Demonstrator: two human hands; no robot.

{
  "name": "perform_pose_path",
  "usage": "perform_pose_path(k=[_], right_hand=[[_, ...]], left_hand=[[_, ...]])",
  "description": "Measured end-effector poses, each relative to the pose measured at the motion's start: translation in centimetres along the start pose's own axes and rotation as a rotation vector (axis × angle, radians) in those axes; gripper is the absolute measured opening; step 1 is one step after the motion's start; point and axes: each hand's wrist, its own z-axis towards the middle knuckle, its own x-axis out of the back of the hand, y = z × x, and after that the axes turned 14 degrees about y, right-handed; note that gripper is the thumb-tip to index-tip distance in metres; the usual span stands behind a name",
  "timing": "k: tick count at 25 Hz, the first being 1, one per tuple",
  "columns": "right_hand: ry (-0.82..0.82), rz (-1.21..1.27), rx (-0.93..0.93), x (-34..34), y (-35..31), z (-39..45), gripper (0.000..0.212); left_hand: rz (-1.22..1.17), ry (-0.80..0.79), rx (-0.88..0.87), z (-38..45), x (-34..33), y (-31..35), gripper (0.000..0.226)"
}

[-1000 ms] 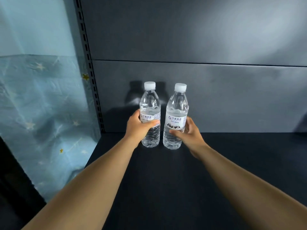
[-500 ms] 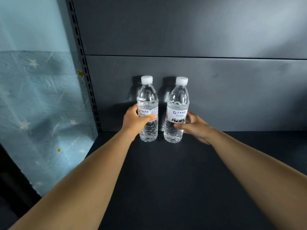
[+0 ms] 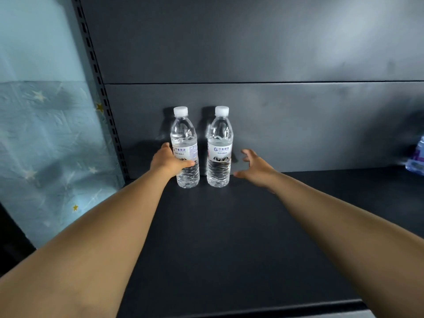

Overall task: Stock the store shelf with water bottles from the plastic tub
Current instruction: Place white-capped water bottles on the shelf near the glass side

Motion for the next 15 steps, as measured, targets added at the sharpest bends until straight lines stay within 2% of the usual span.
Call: perform_pose_path(k=[3,9,12,15], right_hand=[[-0.007,-0.259,0.109,5.2,0.9,-2.6,0.076],[-0.005,-0.677,0.267,16.0,2.1,-10.2,0.082],[-0.012,-0.792,0.372,20.9,3.2,-15.5,0.088],[-0.039,-0.84,0.368,24.9,4.5,-19.9,0.089]], left_hand=[[0.229,-0.026,-0.086,-3.0,2.3,1.8,0.088],[0.808,-0.037,-0.43,-15.8,7.0,7.7,0.095],[0.922,-0.062,-0.442,-23.3,8.5,10.5,0.1],[0.979,-0.09,-0.462,-29.3,9.3,13.1,0.102]])
